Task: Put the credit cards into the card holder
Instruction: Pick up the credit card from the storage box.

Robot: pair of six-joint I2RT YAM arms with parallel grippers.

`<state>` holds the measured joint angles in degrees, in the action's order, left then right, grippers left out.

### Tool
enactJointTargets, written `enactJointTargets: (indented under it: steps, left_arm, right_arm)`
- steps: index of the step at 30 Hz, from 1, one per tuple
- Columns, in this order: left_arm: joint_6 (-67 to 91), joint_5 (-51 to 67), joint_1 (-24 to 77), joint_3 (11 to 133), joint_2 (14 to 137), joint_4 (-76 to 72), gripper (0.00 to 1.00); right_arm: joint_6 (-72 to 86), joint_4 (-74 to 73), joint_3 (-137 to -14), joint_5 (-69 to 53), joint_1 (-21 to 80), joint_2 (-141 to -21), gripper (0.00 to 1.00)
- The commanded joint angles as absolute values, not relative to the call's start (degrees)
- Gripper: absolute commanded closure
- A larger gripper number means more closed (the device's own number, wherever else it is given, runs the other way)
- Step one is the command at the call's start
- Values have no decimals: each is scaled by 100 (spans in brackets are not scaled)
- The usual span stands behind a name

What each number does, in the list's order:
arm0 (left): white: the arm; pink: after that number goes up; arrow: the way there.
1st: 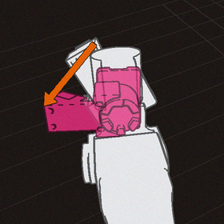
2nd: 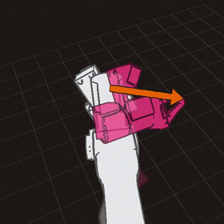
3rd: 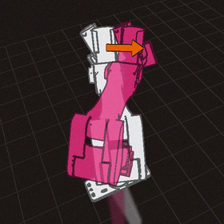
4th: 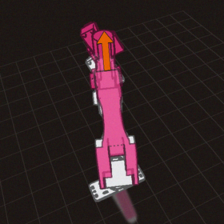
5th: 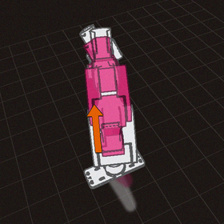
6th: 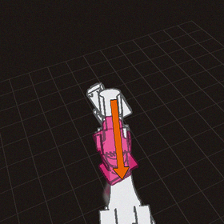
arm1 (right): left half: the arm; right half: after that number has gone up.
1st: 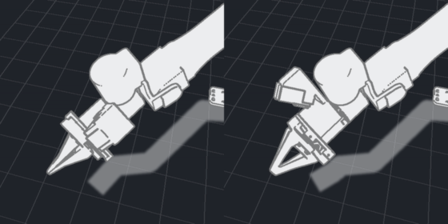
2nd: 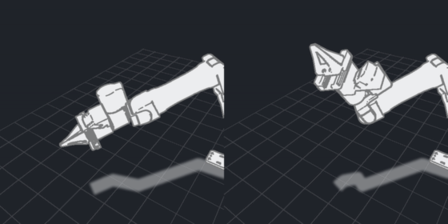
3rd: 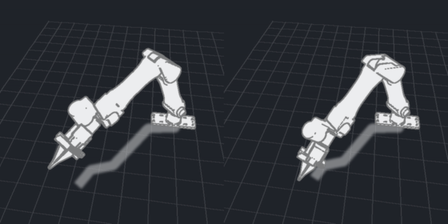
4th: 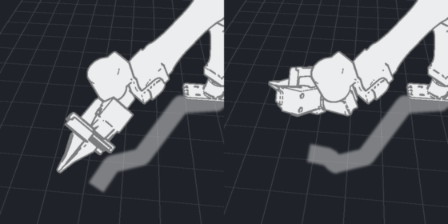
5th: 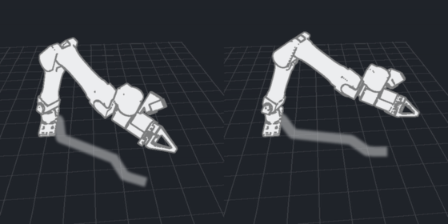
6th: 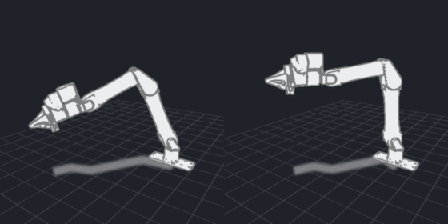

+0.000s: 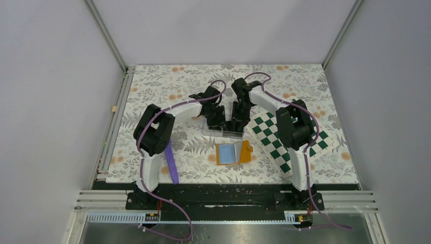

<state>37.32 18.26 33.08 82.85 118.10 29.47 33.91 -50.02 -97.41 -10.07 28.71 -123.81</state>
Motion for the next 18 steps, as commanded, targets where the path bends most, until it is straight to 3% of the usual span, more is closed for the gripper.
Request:
enactJointTargets:
  steps: [1,3,6,10,18]
  left_arm:
    - [3601,1525,3237,8471,11625,3339,59]
    - [3560,1416,3222,8505,11524,3409,53]
    - [3463,1312,3225,8605,11488,3526,53]
    - [3407,1360,3224,8687,11604,3603,60]
    - [3402,1420,3264,8745,11892,3603,72]
  right_arm:
    - [3358,-4996,-9732,-1020,2838,-12176,58]
    - [3321,-5001,-9746,-1045,2839,-12173,54]
    - [3309,-4962,-9756,-1109,2838,-12196,54]
    - [3361,-4967,-9751,-1034,2838,-12242,77]
    - [3360,-5193,-9891,-828,2839,-12450,88]
